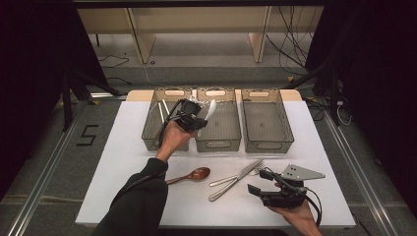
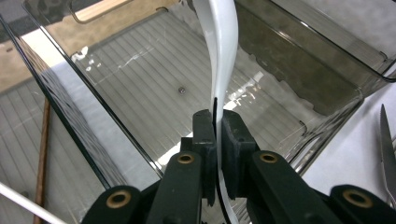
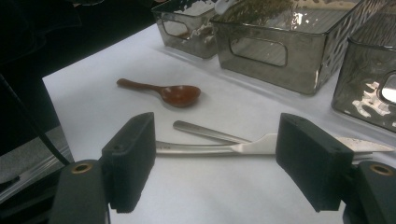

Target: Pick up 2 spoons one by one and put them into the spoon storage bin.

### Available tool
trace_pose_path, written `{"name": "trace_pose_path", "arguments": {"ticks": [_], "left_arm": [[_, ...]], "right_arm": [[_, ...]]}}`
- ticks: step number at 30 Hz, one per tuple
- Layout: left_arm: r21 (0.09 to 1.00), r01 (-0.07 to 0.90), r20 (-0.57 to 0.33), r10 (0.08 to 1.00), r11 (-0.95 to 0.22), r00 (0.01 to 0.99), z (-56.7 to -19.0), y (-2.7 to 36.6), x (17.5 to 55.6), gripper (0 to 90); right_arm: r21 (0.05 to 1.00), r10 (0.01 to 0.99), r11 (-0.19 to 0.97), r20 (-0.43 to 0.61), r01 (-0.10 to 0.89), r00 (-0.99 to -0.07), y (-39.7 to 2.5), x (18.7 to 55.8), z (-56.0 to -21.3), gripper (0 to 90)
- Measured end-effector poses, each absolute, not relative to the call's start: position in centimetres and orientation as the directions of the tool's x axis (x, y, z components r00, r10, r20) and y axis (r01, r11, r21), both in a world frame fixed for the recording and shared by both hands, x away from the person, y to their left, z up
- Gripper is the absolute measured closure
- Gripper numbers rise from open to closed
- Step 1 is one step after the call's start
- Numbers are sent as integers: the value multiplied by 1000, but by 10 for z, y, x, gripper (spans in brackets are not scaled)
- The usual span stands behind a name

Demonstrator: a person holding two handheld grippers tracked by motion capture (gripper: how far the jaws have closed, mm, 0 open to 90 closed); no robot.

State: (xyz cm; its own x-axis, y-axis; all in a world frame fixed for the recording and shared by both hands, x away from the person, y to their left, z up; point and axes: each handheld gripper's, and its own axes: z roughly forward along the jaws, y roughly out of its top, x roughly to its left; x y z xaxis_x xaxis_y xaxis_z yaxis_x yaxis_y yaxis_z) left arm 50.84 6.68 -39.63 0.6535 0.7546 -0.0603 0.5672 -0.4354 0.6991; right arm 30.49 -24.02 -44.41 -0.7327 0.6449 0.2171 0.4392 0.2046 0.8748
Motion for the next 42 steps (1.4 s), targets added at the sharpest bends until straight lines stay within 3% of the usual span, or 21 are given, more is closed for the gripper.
{"name": "trace_pose_path", "arguments": {"ticks": [8, 9, 11, 12, 16, 22, 42], "left_arm": [[696, 581, -67, 768, -422, 637, -401, 64, 512, 821], [697, 590, -79, 775, -407, 628, -401, 64, 513, 775], [685, 606, -85, 782, -404, 617, -398, 63, 514, 588], [689, 602, -82, 781, -404, 619, -396, 63, 512, 548], [687, 607, -100, 776, -399, 623, -385, 70, 506, 412], [707, 588, -116, 755, -393, 645, -373, 86, 482, 289], [707, 548, -90, 711, -447, 697, -392, 126, 408, 194]], "right_arm": [[874, 643, 208, 215, 438, -735, -239, 305, -444, 296], [874, 642, 208, 216, 438, -735, -239, 305, -444, 296], [875, 641, 208, 216, 437, -736, -239, 305, -444, 296], [875, 641, 208, 217, 438, -736, -239, 305, -444, 296], [874, 642, 207, 219, 440, -735, -239, 305, -444, 296], [874, 644, 202, 222, 443, -732, -240, 305, -444, 296], [876, 647, 201, 218, 439, -731, -239, 304, -443, 296]]}}
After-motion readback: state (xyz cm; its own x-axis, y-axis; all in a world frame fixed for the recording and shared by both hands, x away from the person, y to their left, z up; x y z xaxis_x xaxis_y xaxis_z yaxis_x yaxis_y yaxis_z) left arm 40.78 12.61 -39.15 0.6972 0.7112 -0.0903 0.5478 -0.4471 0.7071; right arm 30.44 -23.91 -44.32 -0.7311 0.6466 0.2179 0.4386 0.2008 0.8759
